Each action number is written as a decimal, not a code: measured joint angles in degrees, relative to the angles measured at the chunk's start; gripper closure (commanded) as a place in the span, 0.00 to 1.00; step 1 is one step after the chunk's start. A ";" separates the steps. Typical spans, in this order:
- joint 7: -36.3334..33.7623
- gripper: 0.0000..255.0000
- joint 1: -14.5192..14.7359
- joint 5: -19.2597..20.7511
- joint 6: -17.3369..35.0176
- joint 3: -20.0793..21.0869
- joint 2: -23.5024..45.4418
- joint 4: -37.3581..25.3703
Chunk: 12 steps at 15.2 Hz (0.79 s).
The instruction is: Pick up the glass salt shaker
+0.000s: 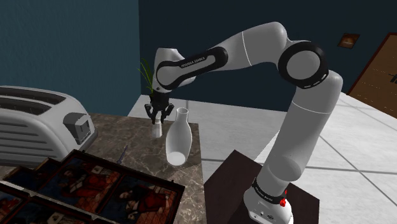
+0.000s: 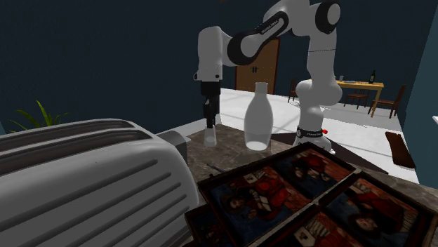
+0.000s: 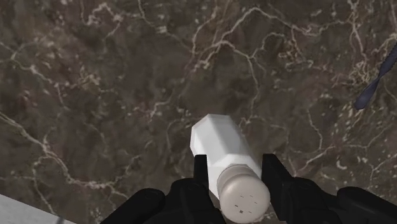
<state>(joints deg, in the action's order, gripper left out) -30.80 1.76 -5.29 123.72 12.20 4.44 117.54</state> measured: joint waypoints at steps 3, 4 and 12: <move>-0.02 1.00 -0.05 -0.10 -1.89 -0.02 -0.78 -1.10; -0.05 1.00 -0.07 -0.13 -2.48 -0.02 -1.02 -1.45; -0.46 1.00 -0.11 -0.27 -8.51 -0.03 -2.92 -5.63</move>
<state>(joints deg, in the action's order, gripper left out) -31.26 1.65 -5.56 115.22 12.17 1.52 111.91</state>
